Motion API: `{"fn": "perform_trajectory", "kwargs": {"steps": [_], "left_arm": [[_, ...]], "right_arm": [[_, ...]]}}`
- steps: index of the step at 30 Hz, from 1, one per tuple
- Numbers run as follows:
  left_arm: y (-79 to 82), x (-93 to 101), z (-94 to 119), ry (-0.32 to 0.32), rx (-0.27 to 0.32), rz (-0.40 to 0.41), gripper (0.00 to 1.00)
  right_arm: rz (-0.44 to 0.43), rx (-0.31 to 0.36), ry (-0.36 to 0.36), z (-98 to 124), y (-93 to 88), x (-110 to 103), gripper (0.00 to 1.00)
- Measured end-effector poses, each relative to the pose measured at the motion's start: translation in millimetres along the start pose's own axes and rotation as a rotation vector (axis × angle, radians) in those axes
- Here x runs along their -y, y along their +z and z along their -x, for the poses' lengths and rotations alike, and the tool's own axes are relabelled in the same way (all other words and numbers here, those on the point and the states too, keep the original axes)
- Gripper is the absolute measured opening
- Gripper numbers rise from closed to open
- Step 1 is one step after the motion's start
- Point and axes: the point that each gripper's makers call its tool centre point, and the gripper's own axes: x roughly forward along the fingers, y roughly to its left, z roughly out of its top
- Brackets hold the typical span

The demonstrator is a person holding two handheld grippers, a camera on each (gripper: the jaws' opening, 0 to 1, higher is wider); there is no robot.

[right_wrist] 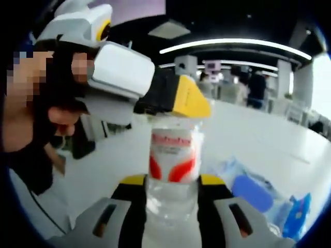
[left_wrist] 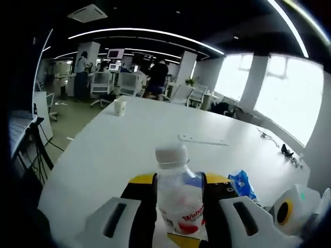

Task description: Arrange the tabletop items into an orderly group along one side of the table until the central work area is clear of visible clutter.

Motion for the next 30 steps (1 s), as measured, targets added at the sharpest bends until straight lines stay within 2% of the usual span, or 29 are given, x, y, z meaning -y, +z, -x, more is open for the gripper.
{"fn": "perform_trajectory", "kwargs": {"steps": [6, 11, 16, 20, 30], "left_arm": [[13.1, -10.8, -6.9, -0.047, 0.04, -0.05, 0.31], [15.9, -17.1, -14.7, -0.081, 0.054, -0.075, 0.31], [18.7, -19.8, -21.6, -0.127, 0.069, -0.077, 0.3], [19.5, -14.8, -27.6, -0.179, 0.073, -0.094, 0.28], [15.4, -9.4, -37.5, -0.238, 0.079, -0.087, 0.26]], "right_arm": [[-0.012, 0.069, -0.052, -19.3, 11.3, 0.8, 0.34], [-0.02, 0.104, -0.092, -33.9, 11.7, 4.9, 0.34], [0.008, 0.135, -0.124, -43.8, 11.9, 12.1, 0.34], [-0.006, 0.139, -0.158, -50.7, 9.6, 20.3, 0.34], [-0.011, 0.123, -0.224, -66.7, -1.1, 36.7, 0.34]]}}
